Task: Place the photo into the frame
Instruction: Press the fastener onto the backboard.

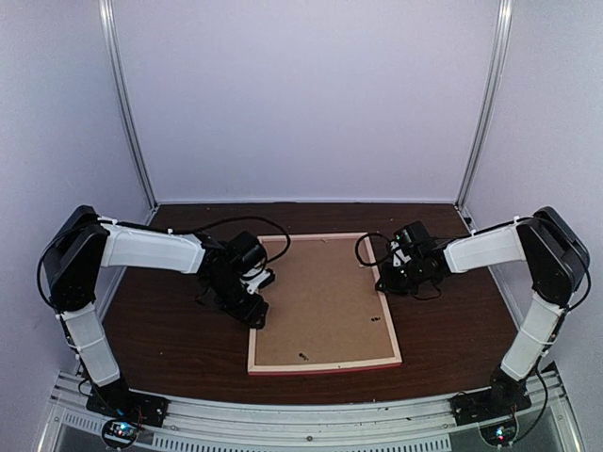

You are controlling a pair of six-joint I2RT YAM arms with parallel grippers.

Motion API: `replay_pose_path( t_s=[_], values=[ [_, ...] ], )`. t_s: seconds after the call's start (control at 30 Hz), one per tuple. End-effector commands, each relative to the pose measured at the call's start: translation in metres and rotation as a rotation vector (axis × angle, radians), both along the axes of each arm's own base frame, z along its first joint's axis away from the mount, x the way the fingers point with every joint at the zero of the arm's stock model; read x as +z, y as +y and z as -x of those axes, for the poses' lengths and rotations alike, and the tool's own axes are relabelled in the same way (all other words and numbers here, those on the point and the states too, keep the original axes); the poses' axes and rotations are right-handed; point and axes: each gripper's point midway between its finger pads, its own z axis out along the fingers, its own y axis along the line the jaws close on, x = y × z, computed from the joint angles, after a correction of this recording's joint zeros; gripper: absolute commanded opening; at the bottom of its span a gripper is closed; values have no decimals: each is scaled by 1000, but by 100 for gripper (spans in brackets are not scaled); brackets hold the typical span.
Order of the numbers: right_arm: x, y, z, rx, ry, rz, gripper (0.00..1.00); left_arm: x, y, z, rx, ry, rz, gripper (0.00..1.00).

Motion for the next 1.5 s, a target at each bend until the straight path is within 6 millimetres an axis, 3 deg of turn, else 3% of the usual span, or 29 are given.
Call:
replay_pose_path(
  t_s=[0.0, 0.43, 1.13, 1.2, 1.37, 1.47],
  values=[
    [-39, -22, 39, -1, 157, 109, 11, -5, 1, 3, -22, 7, -11, 63],
    [-40, -21, 37, 6, 159, 114, 11, -12, 3, 4, -42, 5, -15, 47],
    [-40, -20, 36, 21, 157, 118, 11, -1, -11, 0, -69, -13, 69, 35],
    [-40, -21, 37, 24, 158, 120, 11, 3, -16, 0, -65, 2, 118, 39],
    [-37, -20, 34, 23, 150, 115, 11, 20, -21, -11, -25, -7, 200, 67],
    [-35, -18, 34, 25, 148, 113, 11, 30, -21, -23, 9, -20, 240, 75]
  ],
)
